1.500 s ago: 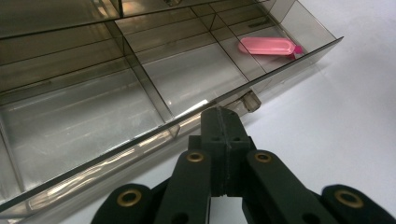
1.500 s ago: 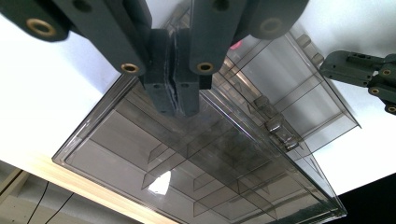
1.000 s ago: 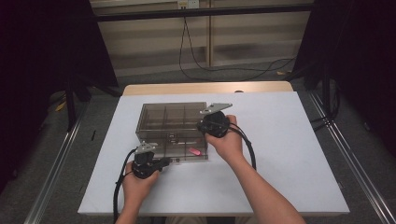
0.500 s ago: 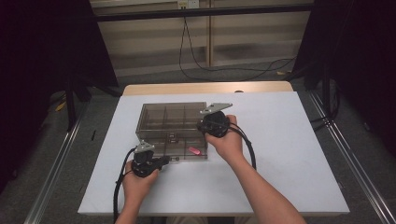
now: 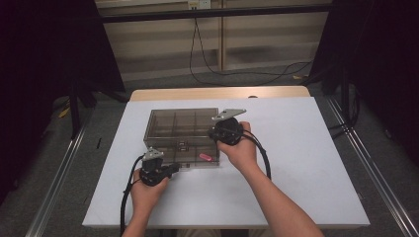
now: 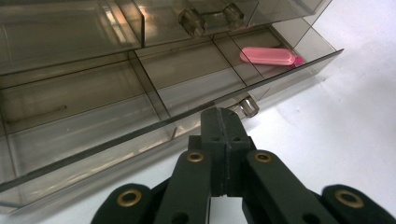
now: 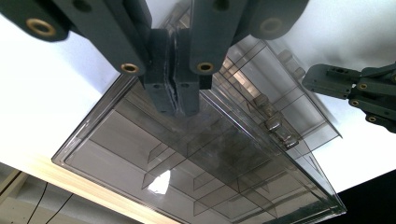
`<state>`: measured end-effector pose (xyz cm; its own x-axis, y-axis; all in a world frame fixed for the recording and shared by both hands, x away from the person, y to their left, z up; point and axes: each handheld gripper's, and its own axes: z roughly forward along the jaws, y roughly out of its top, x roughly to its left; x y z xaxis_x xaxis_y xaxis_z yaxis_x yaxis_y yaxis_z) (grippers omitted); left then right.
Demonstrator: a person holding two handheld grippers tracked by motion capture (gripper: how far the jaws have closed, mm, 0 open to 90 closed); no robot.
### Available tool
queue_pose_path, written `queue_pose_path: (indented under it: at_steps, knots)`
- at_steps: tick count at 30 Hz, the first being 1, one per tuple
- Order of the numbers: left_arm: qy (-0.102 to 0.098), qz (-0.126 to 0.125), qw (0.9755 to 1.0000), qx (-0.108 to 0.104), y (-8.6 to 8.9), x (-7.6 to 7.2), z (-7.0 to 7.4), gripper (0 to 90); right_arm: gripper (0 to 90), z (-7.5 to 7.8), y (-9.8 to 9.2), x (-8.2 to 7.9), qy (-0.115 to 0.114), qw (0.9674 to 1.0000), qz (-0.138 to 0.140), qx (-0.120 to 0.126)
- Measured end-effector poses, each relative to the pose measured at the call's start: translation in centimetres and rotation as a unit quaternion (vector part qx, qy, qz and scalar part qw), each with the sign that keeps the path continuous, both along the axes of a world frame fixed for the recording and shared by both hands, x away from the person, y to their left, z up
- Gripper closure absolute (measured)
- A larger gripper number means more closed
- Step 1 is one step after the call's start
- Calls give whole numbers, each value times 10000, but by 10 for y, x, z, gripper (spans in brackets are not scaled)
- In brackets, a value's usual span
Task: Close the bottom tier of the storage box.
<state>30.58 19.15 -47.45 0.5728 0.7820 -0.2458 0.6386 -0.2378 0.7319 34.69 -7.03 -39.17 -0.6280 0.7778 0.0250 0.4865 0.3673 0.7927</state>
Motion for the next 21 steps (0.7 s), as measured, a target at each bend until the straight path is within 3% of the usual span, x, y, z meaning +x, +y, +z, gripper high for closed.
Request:
queue_pose_path:
  at_steps: [21]
  knots:
    - [-106, 49, 9998, 155, -3, 6, 1, 900, 876, 1, 1, 0, -19, 10000, -1, -52]
